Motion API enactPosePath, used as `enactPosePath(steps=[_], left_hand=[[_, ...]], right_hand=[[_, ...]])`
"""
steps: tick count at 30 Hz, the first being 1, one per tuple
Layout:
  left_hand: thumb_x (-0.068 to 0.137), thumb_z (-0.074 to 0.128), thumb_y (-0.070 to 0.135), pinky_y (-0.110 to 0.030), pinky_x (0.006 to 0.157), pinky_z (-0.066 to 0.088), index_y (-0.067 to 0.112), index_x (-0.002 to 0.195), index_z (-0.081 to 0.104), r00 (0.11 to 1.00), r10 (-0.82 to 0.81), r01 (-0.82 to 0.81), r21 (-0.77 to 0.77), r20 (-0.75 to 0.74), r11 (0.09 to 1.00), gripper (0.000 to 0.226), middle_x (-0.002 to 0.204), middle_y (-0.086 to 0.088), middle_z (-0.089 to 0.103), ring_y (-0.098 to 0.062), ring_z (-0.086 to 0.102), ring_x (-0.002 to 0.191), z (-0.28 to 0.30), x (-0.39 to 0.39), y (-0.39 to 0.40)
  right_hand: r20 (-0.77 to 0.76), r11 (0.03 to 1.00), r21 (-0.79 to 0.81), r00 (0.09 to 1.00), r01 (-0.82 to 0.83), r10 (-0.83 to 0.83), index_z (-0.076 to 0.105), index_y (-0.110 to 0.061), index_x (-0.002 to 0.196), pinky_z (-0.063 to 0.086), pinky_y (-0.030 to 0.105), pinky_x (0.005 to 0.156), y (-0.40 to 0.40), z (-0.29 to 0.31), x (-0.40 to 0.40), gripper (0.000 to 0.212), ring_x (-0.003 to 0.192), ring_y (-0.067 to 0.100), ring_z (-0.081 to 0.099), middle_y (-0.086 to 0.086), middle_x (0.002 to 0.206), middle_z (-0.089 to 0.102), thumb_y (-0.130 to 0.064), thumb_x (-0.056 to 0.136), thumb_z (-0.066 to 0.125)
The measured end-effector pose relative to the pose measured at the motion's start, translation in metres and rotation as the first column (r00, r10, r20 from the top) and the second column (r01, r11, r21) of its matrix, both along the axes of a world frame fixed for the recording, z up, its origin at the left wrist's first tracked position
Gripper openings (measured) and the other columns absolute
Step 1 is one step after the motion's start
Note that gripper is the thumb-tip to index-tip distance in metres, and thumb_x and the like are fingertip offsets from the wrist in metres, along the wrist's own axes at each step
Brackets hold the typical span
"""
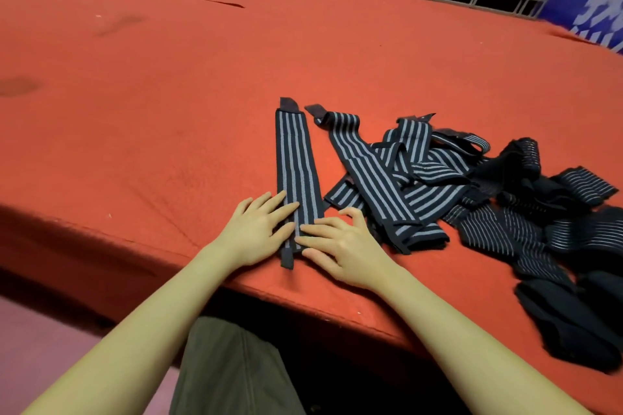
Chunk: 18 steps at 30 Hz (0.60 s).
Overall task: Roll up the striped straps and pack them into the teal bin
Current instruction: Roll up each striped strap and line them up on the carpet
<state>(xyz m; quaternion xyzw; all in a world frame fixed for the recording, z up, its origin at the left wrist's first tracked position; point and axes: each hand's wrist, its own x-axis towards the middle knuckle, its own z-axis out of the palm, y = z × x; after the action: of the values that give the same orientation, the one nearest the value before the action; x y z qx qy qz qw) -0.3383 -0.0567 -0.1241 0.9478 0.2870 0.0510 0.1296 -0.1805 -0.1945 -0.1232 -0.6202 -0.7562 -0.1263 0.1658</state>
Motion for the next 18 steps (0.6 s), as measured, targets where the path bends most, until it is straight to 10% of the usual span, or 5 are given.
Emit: enactPosePath(steps=[6,11,18], left_hand=[[0.072,-0.007,0.061,-0.038,0.117,0.004,0.032,0.149,0.024,1.000,0.023,-0.023,0.019,0.006,1.000,0.088,0.159,0.003,0.016,-0.018,0.009,0.146,-0.005,-0.003,-0.017],[0.101,0.032,0.039,-0.033,0.112,0.011,0.025,0.146,0.033,0.988,0.038,-0.049,0.075,0.151,0.996,0.048,0.154,0.002,0.030,-0.016,0.021,0.142,0.010,0.020,-0.025],[0.100,0.038,0.033,-0.033,0.109,0.012,0.027,0.145,0.037,0.968,-0.046,0.036,0.046,0.245,0.998,0.045,0.151,0.005,0.034,-0.013,0.024,0.139,0.021,0.065,-0.037]], right_hand=[[-0.031,0.997,0.052,0.998,0.049,-0.048,0.070,-0.024,0.111,0.027,0.037,0.094,-0.004,0.001,-0.001,0.037,0.102,0.011,0.061,-0.009,0.114,0.068,-0.044,0.095,0.044],[-0.037,0.935,0.264,0.971,0.239,-0.237,0.068,-0.017,0.111,0.030,0.034,0.086,-0.012,0.015,0.025,0.031,0.098,0.016,0.061,-0.005,0.108,0.068,-0.031,0.088,0.053],[-0.050,0.859,0.011,0.858,0.512,-0.511,0.069,-0.023,0.096,0.024,0.036,0.085,-0.036,0.006,0.061,0.038,0.089,0.017,0.067,-0.010,0.095,0.071,-0.046,0.084,0.041]])
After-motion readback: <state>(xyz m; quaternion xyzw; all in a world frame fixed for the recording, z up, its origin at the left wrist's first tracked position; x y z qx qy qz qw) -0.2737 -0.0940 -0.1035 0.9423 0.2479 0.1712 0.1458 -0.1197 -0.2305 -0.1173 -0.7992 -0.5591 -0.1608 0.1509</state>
